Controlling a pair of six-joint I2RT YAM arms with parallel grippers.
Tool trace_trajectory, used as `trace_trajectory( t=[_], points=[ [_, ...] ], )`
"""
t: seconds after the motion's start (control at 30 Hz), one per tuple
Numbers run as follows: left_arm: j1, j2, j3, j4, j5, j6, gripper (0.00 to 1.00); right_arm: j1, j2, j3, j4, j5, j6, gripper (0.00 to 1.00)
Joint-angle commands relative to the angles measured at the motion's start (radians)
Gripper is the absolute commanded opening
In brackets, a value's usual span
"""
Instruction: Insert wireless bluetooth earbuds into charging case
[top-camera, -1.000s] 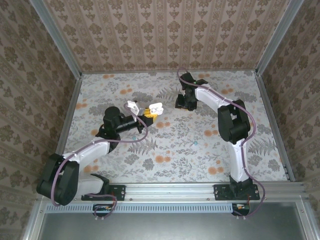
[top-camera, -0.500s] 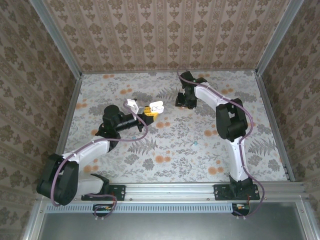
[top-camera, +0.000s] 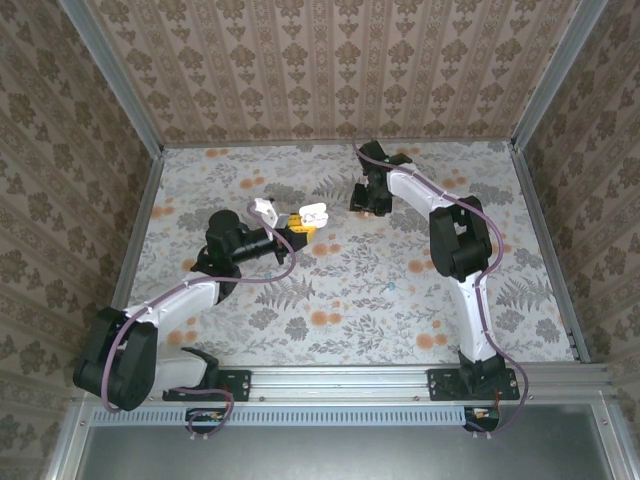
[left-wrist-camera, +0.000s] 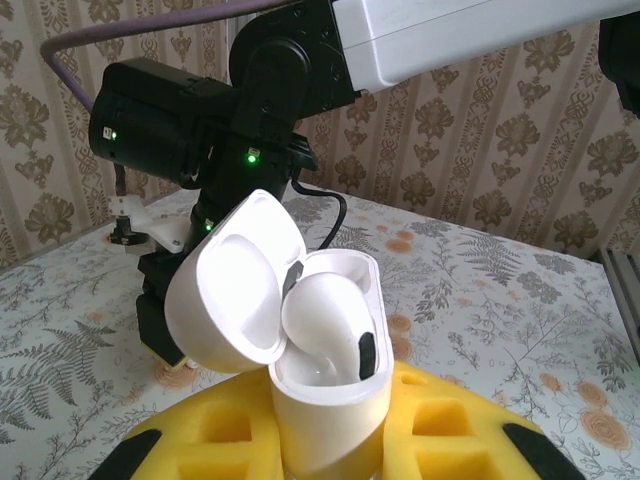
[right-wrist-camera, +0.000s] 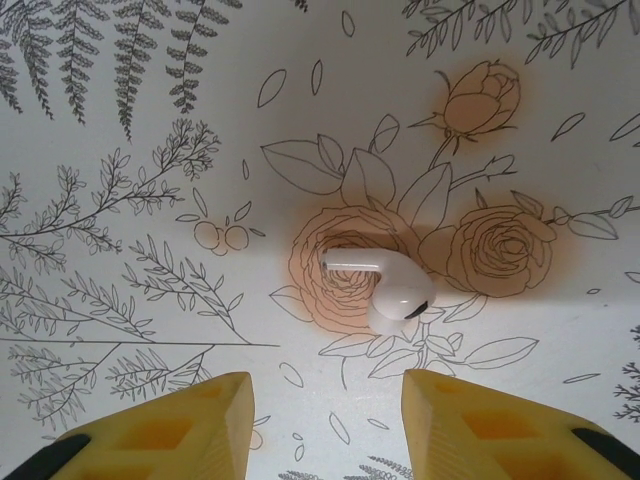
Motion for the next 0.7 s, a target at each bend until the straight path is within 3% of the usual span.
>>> trace_trajectory(
  t=[0.0,0.4,0.67],
  points=[
    [0.002,-0.012,0.037,0.001,0.006,0.017,0.00,-0.004,0.030,0.047,-0.060,0.047,-0.019,0.44],
    [0.004,-0.035,0.031,-0.036,0.000,0.038,0.00,-0.007,0.132,0.181,-0.124,0.086,-0.012,0.44],
    [0.003,-0.056,0.019,-0.051,-0.006,0.043,0.00,-0.009,0.144,0.160,-0.128,0.093,-0.021,0.43]
  ],
)
